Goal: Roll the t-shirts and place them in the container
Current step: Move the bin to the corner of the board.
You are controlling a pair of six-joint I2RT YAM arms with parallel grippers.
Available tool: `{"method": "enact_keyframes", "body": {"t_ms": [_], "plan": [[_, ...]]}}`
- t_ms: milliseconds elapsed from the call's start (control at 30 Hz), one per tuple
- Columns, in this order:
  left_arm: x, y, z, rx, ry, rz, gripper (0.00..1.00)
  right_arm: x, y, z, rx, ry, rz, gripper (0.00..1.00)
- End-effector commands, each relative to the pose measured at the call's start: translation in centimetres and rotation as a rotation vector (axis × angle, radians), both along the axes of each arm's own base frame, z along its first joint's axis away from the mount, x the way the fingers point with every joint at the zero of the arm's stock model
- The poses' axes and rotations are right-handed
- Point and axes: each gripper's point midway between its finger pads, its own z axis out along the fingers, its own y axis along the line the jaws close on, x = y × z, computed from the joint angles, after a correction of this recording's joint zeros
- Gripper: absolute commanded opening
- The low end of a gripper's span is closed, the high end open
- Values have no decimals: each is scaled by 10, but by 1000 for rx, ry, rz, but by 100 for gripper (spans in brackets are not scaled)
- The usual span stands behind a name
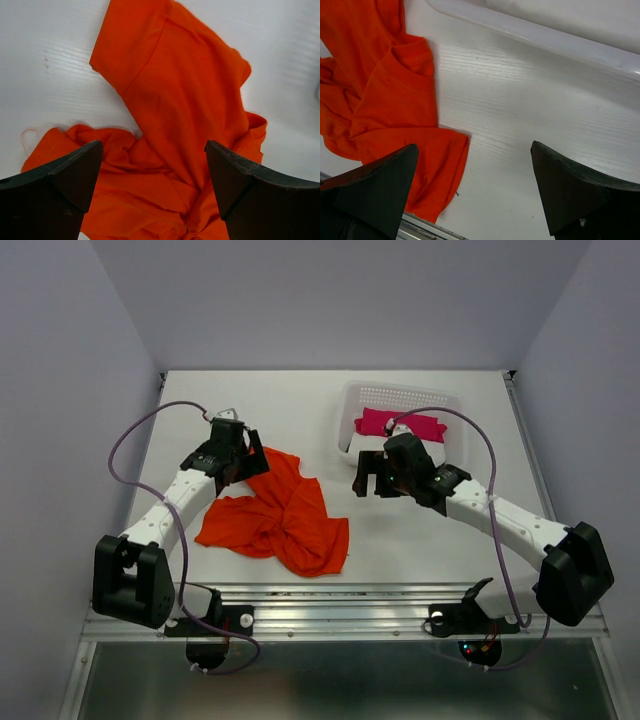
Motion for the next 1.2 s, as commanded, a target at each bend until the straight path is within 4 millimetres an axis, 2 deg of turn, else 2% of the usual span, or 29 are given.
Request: {"method": "enact_keyframes", "body": {"t_ms": [0, 100, 167, 267, 367, 467, 600, 667, 700, 733, 767, 800, 900, 933, 1000, 1033, 1067, 1100, 1133, 1167], "plan": [[-19, 7, -34, 12, 115, 68, 94, 4, 22, 17, 53, -47, 38, 100], [-29, 13, -47, 15, 155, 119, 93, -8, 36, 2, 37, -4, 76, 100], [-37, 11, -59, -10, 182, 140, 93, -17, 45, -16, 13, 41, 100, 100], [-37, 6, -67, -44, 178, 140, 93, -27, 58, -41, -15, 90, 135, 100], [-36, 3, -77, -60, 188, 147, 88, -35, 72, -60, -21, 133, 165, 100], [-41, -1, -88, -67, 226, 138, 83, -37, 79, -71, -30, 155, 176, 97], [-42, -7, -95, -86, 233, 117, 72, -43, 87, -84, -35, 173, 195, 89], [-44, -11, -100, -99, 243, 104, 58, -43, 90, -90, -33, 185, 196, 84], [-45, -12, -102, -101, 248, 100, 55, -43, 90, -93, -35, 188, 197, 81], [-46, -13, -104, -102, 255, 93, 44, -42, 92, -98, -36, 194, 197, 74], [-47, -14, -106, -101, 259, 90, 40, -42, 93, -100, -36, 196, 198, 71], [-47, -13, -107, -99, 262, 90, 29, -42, 93, -105, -41, 204, 198, 68], [-43, -15, -104, -96, 253, 78, 10, -42, 98, -111, -47, 207, 209, 51], [-41, -14, -103, -92, 252, 76, 0, -40, 100, -111, -50, 200, 209, 40], [-32, -15, -95, -81, 232, 68, 0, -36, 100, -115, -68, 194, 209, 26], [-28, -12, -92, -68, 224, 77, 0, -33, 101, -111, -74, 185, 206, 13], [-19, -13, -80, -64, 203, 79, 0, -28, 100, -107, -82, 170, 194, 5], [-13, -10, -74, -41, 185, 83, 0, -22, 96, -102, -104, 146, 164, 1], [-7, -9, -66, -30, 168, 87, 0, -18, 96, -95, -109, 127, 159, 1], [4, -10, -48, -28, 134, 89, 0, -11, 98, -77, -99, 91, 150, 1]]}}
